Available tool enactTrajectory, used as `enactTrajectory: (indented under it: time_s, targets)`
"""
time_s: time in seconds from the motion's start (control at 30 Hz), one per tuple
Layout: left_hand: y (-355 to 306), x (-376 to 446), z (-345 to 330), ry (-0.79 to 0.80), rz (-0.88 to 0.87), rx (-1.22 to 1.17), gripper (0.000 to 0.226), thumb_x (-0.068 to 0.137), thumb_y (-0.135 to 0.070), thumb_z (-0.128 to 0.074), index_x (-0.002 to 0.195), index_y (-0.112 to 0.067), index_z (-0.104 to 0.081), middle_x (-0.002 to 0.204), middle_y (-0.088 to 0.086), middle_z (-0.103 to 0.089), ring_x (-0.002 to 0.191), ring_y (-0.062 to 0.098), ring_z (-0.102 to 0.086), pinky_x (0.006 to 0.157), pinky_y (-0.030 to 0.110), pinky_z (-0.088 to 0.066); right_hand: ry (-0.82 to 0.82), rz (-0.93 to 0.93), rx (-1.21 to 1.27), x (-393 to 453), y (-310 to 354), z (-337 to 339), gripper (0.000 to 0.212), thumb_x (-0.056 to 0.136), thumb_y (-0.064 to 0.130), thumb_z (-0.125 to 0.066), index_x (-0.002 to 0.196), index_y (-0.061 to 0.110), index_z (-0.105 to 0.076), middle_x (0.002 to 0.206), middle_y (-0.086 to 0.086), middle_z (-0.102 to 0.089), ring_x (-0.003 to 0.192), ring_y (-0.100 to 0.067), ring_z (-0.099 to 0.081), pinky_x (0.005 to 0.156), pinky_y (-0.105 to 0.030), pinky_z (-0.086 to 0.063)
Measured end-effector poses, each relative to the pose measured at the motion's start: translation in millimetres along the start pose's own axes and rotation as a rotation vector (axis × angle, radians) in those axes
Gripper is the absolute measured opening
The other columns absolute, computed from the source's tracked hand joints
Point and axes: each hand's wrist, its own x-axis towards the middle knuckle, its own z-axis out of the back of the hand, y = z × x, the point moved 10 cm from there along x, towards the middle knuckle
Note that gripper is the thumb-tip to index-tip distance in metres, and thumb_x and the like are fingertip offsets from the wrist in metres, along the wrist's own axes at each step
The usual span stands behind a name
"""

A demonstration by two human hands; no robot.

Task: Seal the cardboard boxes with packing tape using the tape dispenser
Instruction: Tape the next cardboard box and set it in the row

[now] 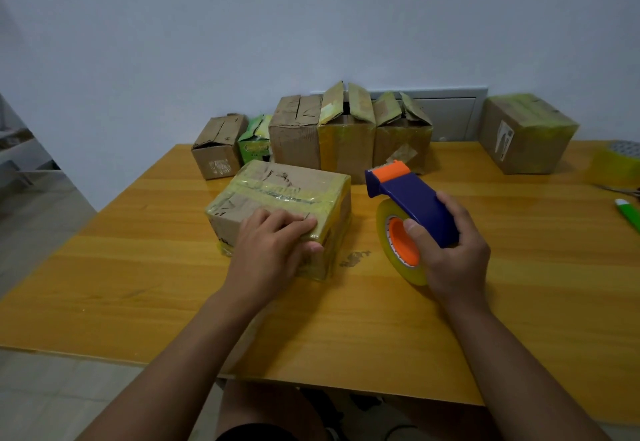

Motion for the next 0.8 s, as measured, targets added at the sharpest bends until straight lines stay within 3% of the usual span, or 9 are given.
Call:
enactTrajectory:
  time_s: [0.23, 0.43, 0.53, 0.6, 0.7, 0.8]
  targets:
    - [-3, 7, -1, 0.102, 0.009, -0.027, 0.058, 0.087, -0.068, -0.043, 0.118, -0.024, -0.067, 0.098, -0.007, -0.056, 0.091, 0.013, -0.04, 0.073, 0.032, -0.035, 0.001, -0.003, 0.004, 0, -1, -1, 0.074, 0.073, 0.06, -0.064, 0.137, 0.026, -0.05, 0.123, 0.013, -0.053, 0.105, -0.001, -0.056, 0.077, -0.022, -0.052]
    - [-11, 11, 1, 0.036, 0.013, 0.012, 0.052, 0.094, -0.061, -0.037, 0.104, -0.02, -0.068, 0.089, -0.007, -0.051, 0.084, 0.011, -0.037, 0.069, 0.029, -0.03, 0.001, -0.001, 0.012, 0, -1, -1, 0.075, 0.073, 0.06, -0.065, 0.137, 0.025, -0.05, 0.124, 0.012, -0.054, 0.107, 0.001, -0.056, 0.076, -0.015, -0.051]
    - [-9, 13, -3, 0.128, 0.082, 0.093, 0.065, 0.087, -0.075, -0.027, 0.109, -0.025, -0.061, 0.094, -0.009, -0.043, 0.088, 0.011, -0.035, 0.071, 0.03, -0.03, 0.003, 0.006, 0.008, 0, -1, -1, 0.075, 0.073, 0.06, -0.064, 0.137, 0.023, -0.05, 0.125, 0.011, -0.054, 0.106, 0.005, -0.055, 0.074, -0.009, -0.049]
    - [-12, 17, -9, 0.202, 0.146, 0.226, 0.074, 0.085, -0.08, -0.022, 0.121, -0.026, -0.056, 0.103, -0.004, -0.048, 0.094, 0.014, -0.038, 0.076, 0.031, -0.034, 0.001, 0.002, 0.014, 0, -2, 0, 0.077, 0.072, 0.06, -0.064, 0.138, 0.022, -0.051, 0.125, 0.011, -0.054, 0.105, 0.008, -0.054, 0.074, -0.007, -0.048]
    - [-20, 24, -12, 0.238, 0.168, 0.332, 0.057, 0.094, -0.064, -0.027, 0.128, -0.026, -0.052, 0.11, 0.002, -0.049, 0.1, 0.017, -0.039, 0.084, 0.034, -0.037, 0.003, 0.003, 0.013, 0, -2, 0, 0.077, 0.072, 0.06, -0.064, 0.138, 0.022, -0.051, 0.125, 0.01, -0.055, 0.105, 0.006, -0.054, 0.074, -0.008, -0.048]
    - [-23, 20, -4, 0.254, 0.121, 0.343, 0.044, 0.098, -0.052, -0.032, 0.126, -0.025, -0.052, 0.109, 0.001, -0.048, 0.096, 0.016, -0.038, 0.08, 0.033, -0.037, -0.002, 0.005, 0.01, 1, -2, 1, 0.076, 0.072, 0.061, -0.063, 0.137, 0.023, -0.05, 0.123, 0.012, -0.054, 0.104, 0.008, -0.054, 0.073, -0.008, -0.047]
